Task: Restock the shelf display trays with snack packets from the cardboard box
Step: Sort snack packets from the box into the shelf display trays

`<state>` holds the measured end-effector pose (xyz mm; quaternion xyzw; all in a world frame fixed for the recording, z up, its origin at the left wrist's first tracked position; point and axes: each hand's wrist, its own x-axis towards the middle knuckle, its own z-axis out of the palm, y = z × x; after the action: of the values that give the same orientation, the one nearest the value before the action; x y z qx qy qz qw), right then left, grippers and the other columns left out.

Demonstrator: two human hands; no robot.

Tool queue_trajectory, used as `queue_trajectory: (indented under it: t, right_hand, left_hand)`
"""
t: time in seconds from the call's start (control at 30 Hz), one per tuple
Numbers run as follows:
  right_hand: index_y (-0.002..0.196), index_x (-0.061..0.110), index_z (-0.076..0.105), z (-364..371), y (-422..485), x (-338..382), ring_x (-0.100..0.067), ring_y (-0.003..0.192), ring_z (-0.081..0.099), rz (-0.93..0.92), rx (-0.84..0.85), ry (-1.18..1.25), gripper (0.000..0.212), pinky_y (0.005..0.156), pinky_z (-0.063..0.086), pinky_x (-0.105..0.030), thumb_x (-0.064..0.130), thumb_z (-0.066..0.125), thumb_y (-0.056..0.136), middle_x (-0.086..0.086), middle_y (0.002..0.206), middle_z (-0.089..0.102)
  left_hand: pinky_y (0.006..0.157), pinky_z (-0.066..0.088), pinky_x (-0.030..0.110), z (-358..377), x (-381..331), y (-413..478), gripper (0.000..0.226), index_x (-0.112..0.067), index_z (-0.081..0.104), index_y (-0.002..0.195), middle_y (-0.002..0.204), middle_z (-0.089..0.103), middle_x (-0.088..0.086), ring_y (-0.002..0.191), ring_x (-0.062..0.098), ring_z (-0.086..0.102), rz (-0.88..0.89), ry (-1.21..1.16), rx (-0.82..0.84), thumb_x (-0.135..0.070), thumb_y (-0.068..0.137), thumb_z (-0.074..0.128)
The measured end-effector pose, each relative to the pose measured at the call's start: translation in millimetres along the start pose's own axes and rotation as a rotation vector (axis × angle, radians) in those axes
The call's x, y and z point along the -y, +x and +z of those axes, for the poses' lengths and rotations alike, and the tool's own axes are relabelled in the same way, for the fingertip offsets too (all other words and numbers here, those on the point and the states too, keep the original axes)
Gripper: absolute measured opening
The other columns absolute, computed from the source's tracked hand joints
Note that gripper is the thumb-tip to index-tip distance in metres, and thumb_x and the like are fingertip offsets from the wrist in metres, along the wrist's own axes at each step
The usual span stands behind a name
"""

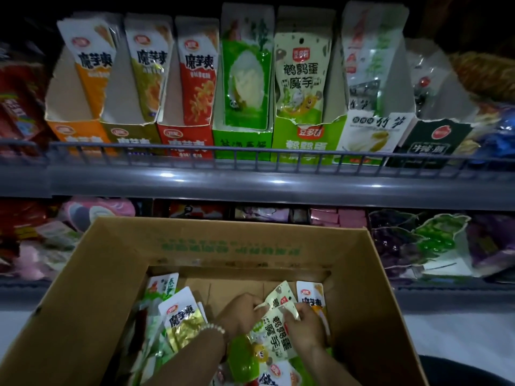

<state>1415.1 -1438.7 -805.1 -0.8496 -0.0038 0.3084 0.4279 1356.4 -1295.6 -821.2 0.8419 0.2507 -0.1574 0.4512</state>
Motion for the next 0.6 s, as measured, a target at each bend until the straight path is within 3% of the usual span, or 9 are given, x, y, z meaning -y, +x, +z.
queue_trajectory:
  t: [0.07,0.17,0.27,0.33,0.4,0.47,0.53,0.6]
  right_hand:
    - [0.106,0.005,0.059,-0.8,-6.1,8.3,-0.016,0.086,0.049,-0.099,-0.023,0.008,0.024,0.063,0.037,-0.022,0.023,0.062,0.091,-0.003,0.092,0.056]
    - [0.088,0.009,0.058,-5.3,-18.7,28.7,-0.020,0.083,0.054,-0.292,-0.067,0.059,0.010,0.061,0.037,-0.011,0.018,0.063,0.089,-0.002,0.084,0.058]
    - [0.086,0.013,0.058,-11.9,-29.9,56.6,-0.012,0.102,0.046,-0.461,-0.055,0.078,0.011,0.077,0.034,-0.003,0.021,0.065,0.088,0.005,0.107,0.046]
    - [0.085,0.016,0.060,-18.4,-43.1,79.1,-0.006,0.113,0.037,-0.562,-0.075,0.102,0.009,0.084,0.028,0.003,0.020,0.067,0.086,0.010,0.118,0.042]
    - [0.082,0.021,0.060,-22.1,-57.2,101.7,-0.009,0.108,0.047,-0.652,-0.059,0.154,0.010,0.092,0.037,-0.008,0.017,0.069,0.084,0.010,0.112,0.052]
    - [0.078,0.029,0.057,-28.8,-73.1,122.4,-0.014,0.092,0.058,-0.724,-0.026,0.165,0.018,0.088,0.048,-0.038,0.017,0.070,0.083,0.005,0.094,0.062]
    - [0.078,0.027,0.058,-37.7,-91.1,141.8,-0.020,0.083,0.062,-0.748,0.003,0.193,0.014,0.078,0.052,-0.045,0.020,0.068,0.084,-0.001,0.087,0.065]
    - [0.079,0.027,0.058,-46.0,-107.8,157.7,-0.022,0.077,0.064,-0.777,-0.003,0.220,0.011,0.071,0.053,-0.044,0.024,0.067,0.085,0.000,0.081,0.066]
  left_hand:
    - [0.068,0.046,0.031,-2.8,0.6,-7.4,0.035,-0.015,0.060,0.070,0.067,0.058,0.008,0.063,0.015,0.049,0.045,0.035,-0.028,-0.038,0.093,0.051]
    - [0.059,0.030,0.029,-20.1,-14.2,-31.1,0.038,-0.011,0.051,0.068,0.066,0.046,0.005,0.060,0.013,0.041,0.148,0.061,-0.149,-0.035,0.097,0.047]
    - [0.055,0.028,0.026,-49.2,-33.3,-64.7,0.038,-0.020,0.055,0.065,0.055,0.047,-0.009,0.053,0.002,0.041,0.230,0.001,-0.264,-0.039,0.097,0.047]
    - [0.056,0.035,0.021,-70.4,-47.6,-90.5,0.034,-0.021,0.060,0.068,0.058,0.058,-0.015,0.056,-0.005,0.048,0.287,-0.134,-0.227,-0.038,0.096,0.049]
    - [0.063,0.043,0.025,-85.7,-60.1,-115.3,0.033,-0.019,0.066,0.081,0.073,0.068,-0.008,0.067,-0.002,0.056,0.325,-0.251,-0.230,-0.046,0.093,0.051]
    - [0.065,0.045,0.020,-92.9,-72.8,-141.5,0.026,-0.023,0.067,0.090,0.081,0.071,-0.010,0.074,-0.001,0.061,0.346,-0.379,-0.249,-0.044,0.092,0.051]
    - [0.070,0.046,0.013,-92.6,-87.7,-164.5,0.022,-0.027,0.063,0.106,0.092,0.071,-0.017,0.084,-0.001,0.065,0.342,-0.468,-0.265,-0.036,0.087,0.058]
    - [0.069,0.047,0.012,-88.7,-101.8,-182.8,0.037,-0.026,0.059,0.112,0.095,0.071,-0.018,0.085,-0.003,0.066,0.352,-0.491,-0.297,-0.023,0.078,0.073]
